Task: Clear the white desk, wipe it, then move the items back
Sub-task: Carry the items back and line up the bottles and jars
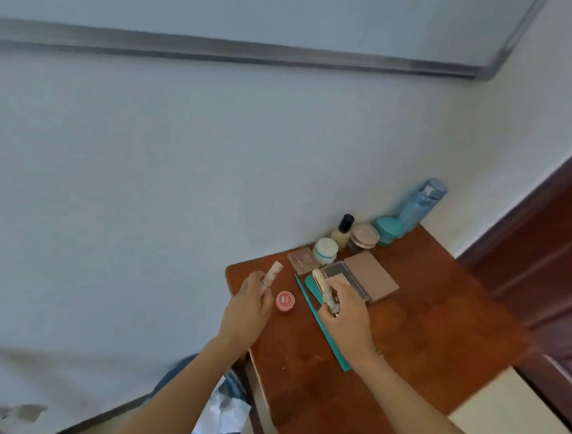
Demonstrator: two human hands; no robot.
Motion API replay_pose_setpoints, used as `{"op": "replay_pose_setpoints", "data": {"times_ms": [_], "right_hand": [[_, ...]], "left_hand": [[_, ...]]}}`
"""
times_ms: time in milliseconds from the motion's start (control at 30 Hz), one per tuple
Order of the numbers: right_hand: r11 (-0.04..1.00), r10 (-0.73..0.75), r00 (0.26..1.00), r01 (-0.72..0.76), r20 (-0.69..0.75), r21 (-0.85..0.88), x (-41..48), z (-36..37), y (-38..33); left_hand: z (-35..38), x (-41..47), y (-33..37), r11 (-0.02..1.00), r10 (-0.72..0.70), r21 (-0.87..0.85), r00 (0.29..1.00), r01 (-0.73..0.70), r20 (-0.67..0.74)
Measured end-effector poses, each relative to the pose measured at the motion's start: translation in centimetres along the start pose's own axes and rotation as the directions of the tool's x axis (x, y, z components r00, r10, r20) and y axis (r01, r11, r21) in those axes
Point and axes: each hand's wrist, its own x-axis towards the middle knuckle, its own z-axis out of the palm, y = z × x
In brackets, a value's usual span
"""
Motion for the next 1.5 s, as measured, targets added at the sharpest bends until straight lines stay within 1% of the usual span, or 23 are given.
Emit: {"op": "replay_pose_setpoints", "data": {"times_ms": [100,167,233,300,400,500,600,700,800,900,967,1067,1200,1300,1367,1500], "right_hand": [[0.982,0.165,0.983,-0.171,-0.079,-0.077,-6.0,-2.7,0.3],[0.959,0.245,0.959,-0.261,-0.14,-0.107,-9.9,-5.0,0.8],[0.928,0.319,0.92,-0.352,-0.228,-0.12,-14.0,-7.6,1.6],[0.894,0.375,0.876,-0.428,-0.303,-0.131,-18.5,-10.4,2.5],[0.821,0.468,0.792,-0.554,-0.392,-0.138,-26.4,-14.2,3.5],[0.743,0.553,0.678,-0.664,-0.484,-0.082,-35.5,-17.4,4.3],[0.674,0.605,0.575,-0.738,-0.55,-0.031,-45.4,-20.7,4.7],[0.609,0.628,0.519,-0.792,-0.579,-0.049,-55.6,-24.3,4.9],[0.516,0.661,0.447,-0.854,-0.603,-0.066,-65.2,-27.7,4.9],[0.424,0.691,0.373,-0.903,-0.619,-0.071,-72.3,-30.6,4.7],[0.388,0.693,0.351,-0.918,-0.63,-0.084,-75.4,-32.2,4.8],[0.37,0.672,0.357,-0.921,-0.649,-0.123,-77.9,-34.5,5.6],[0.378,0.62,0.371,-0.913,-0.691,-0.15,-78.4,-37.5,8.1],[0.403,0.597,0.383,-0.903,-0.705,-0.149,-77.7,-39.6,10.6],[0.417,0.59,0.376,-0.899,-0.715,-0.129,-77.2,-41.1,12.5],[0.404,0.614,0.364,-0.907,-0.7,-0.118,-76.8,-45.1,16.4]], "left_hand": [[0.3,-3.2,1.7,0.994,0.107,0.0,0.981,-0.109,0.161],[1.3,-5.1,3.2,0.985,0.172,-0.023,0.951,-0.171,0.256],[2.7,-7.1,5.5,0.972,0.231,-0.028,0.912,-0.235,0.34],[4.4,-9.9,8.3,0.956,0.281,-0.046,0.853,-0.291,0.439],[7.1,-15.3,12.7,0.913,0.367,-0.064,0.739,-0.404,0.565],[9.8,-22.2,16.8,0.836,0.489,-0.124,0.625,-0.534,0.608],[12.7,-30.6,20.4,0.79,0.561,-0.224,0.527,-0.571,0.638],[15.6,-39.5,23.8,0.746,0.605,-0.3,0.417,-0.595,0.678],[17.8,-47.5,26.7,0.709,0.64,-0.383,0.313,-0.593,0.702],[19.4,-53.6,29.1,0.667,0.676,-0.433,0.249,-0.606,0.693],[20.2,-56.4,30.5,0.635,0.7,-0.463,0.206,-0.618,0.684],[21.5,-58.8,32.7,0.606,0.724,-0.492,0.177,-0.625,0.667],[23.6,-59.2,35.8,0.589,0.745,-0.505,0.183,-0.631,0.641],[25.8,-58.7,38.0,0.589,0.763,-0.534,0.2,-0.606,0.615],[27.6,-58.2,39.7,0.598,0.762,-0.535,0.217,-0.597,0.61],[31.6,-57.6,43.6,0.614,0.758,-0.529,0.251,-0.586,0.603]]}}
